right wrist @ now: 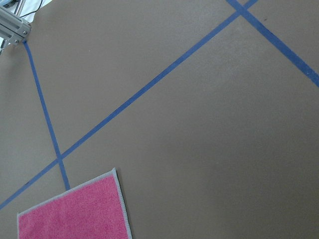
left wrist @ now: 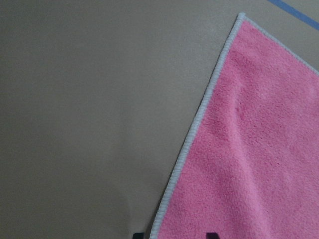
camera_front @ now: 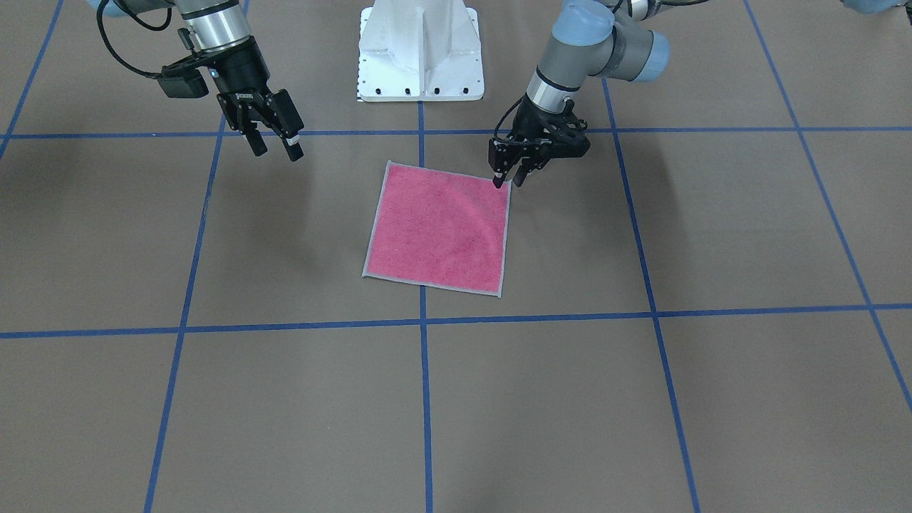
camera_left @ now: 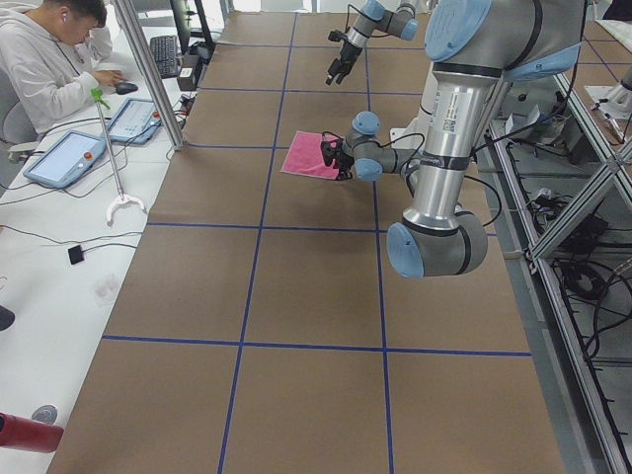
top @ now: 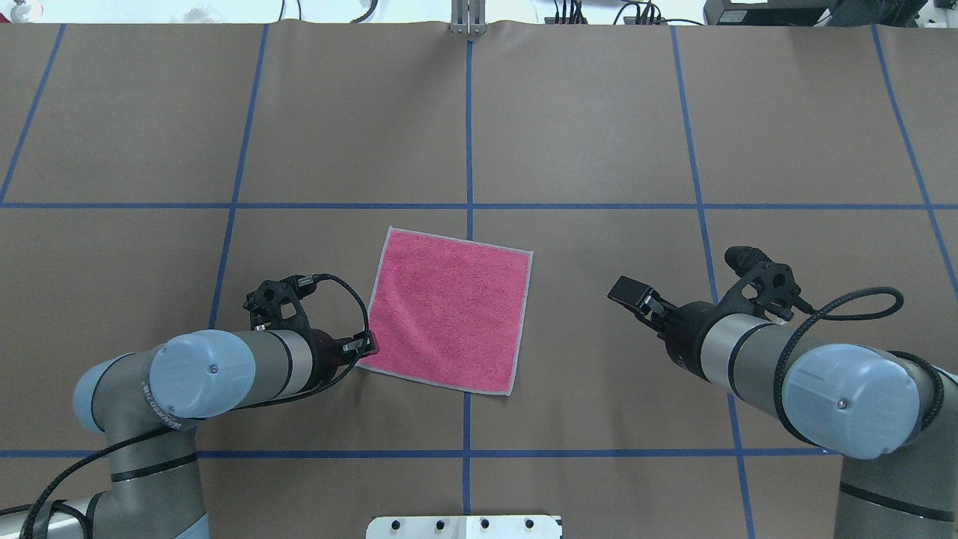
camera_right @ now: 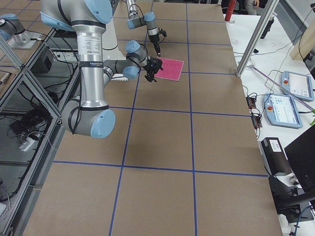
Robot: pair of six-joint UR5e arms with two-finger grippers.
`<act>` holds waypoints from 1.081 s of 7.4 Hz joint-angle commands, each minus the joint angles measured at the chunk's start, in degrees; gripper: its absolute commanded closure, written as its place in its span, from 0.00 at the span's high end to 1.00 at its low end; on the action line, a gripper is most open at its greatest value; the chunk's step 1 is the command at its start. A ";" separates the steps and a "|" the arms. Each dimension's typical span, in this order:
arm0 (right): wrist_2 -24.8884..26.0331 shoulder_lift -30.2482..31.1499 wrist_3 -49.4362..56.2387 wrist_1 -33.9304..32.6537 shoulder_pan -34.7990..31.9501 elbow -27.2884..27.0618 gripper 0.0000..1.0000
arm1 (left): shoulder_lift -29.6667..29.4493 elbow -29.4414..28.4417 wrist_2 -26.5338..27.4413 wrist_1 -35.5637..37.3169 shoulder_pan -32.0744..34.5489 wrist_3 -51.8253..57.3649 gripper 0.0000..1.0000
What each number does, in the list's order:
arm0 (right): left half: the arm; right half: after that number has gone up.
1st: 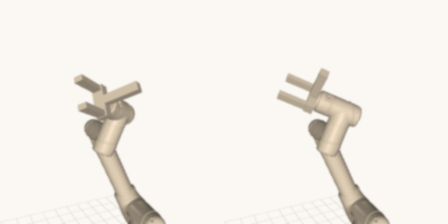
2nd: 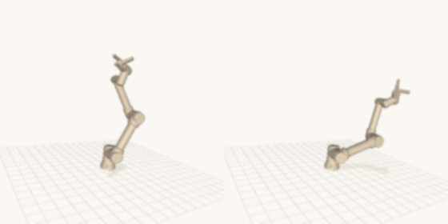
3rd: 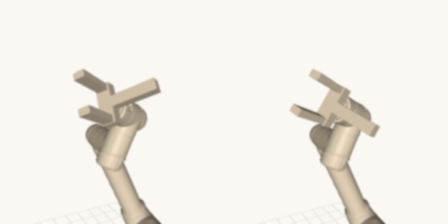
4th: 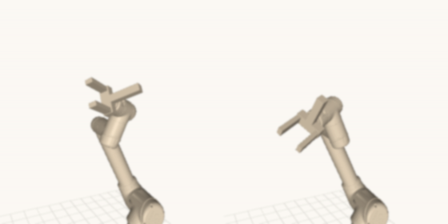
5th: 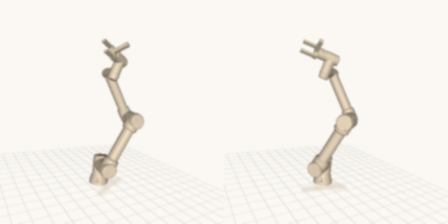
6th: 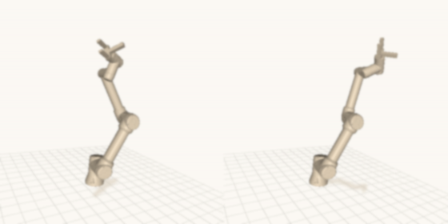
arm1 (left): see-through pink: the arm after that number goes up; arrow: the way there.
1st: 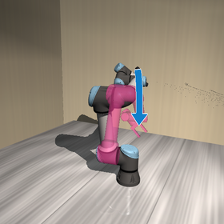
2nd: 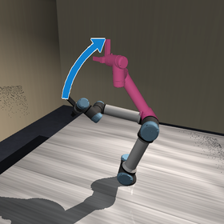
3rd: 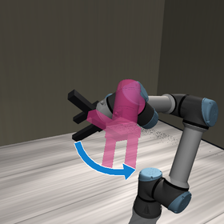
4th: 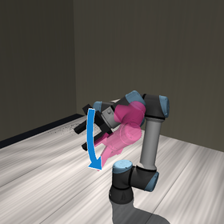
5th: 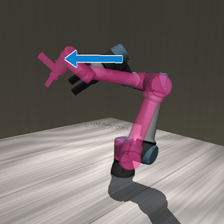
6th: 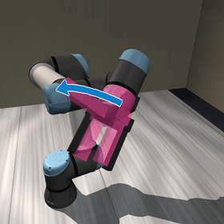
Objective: Fold towel twice with both arms
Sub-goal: 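Grasp the towel corner nearest the left gripper with the left gripper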
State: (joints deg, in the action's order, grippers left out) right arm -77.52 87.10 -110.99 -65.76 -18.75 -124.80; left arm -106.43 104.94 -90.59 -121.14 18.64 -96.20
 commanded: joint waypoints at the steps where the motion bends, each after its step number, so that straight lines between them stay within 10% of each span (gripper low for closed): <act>1: 0.00 0.00 0.15 -0.07 0.03 0.00 0.98 | -0.09 -0.87 -0.03 0.03 -0.09 0.14 0.52; 8: 0.00 0.00 0.16 0.02 0.03 -0.09 0.98 | -0.18 -1.32 -0.20 0.03 -0.44 0.23 0.28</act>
State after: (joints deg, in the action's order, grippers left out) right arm -77.52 87.10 -110.83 -65.78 -18.74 -124.88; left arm -106.89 103.25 -90.62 -121.11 18.18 -96.07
